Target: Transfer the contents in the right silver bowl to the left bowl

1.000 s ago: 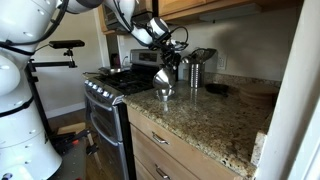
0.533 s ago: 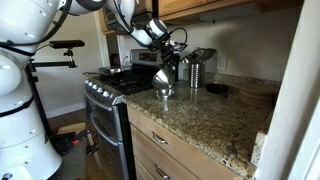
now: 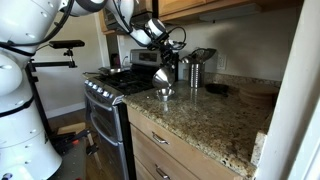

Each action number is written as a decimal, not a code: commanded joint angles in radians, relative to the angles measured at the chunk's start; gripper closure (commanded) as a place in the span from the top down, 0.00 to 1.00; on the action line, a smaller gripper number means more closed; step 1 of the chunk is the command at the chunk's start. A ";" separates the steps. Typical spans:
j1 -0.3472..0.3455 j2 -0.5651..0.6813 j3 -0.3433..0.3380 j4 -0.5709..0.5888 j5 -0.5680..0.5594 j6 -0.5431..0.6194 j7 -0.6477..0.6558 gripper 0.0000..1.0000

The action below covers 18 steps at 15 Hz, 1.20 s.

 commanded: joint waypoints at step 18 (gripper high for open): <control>0.028 0.090 -0.007 0.118 -0.105 -0.083 -0.009 0.08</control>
